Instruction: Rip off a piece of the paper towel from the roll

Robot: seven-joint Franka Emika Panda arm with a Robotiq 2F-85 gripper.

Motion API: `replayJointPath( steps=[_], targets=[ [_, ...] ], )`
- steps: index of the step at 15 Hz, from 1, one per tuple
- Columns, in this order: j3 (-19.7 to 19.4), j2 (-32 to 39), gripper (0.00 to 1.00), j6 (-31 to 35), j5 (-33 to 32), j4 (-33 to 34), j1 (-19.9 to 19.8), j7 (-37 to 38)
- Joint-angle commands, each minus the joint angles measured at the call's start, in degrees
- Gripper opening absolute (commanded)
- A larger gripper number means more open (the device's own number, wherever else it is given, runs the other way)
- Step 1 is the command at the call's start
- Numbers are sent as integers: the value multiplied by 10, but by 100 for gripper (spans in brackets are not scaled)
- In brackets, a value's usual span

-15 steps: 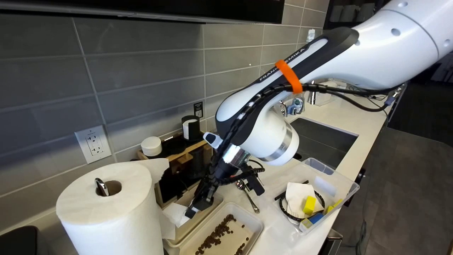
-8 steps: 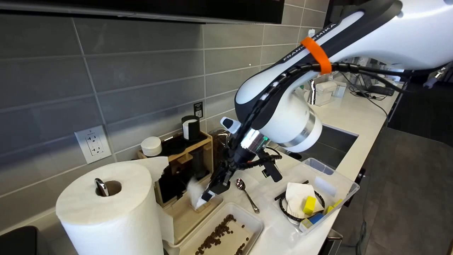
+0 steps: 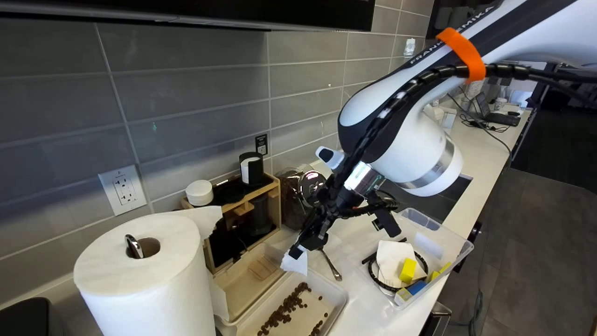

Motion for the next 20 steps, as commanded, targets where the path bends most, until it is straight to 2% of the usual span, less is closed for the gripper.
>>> replayJointPath(
  steps=[1,7,8,10,14,15,17,20],
  targets=[
    [-29,-68,0,14,40,-61,36,24],
    [-65,-169,0,44,26,-164,68,150],
    [-47,-188,0,57,29,-184,51,169],
    [-43,-224,0,89,9,-222,47,229],
    [-20,-268,0,140,-58,-292,13,361],
    [-40,-231,1,123,-25,-248,33,296],
    [-32,-248,1,133,-44,-273,22,331],
    [-31,-255,1,133,-47,-277,20,339]
  ],
)
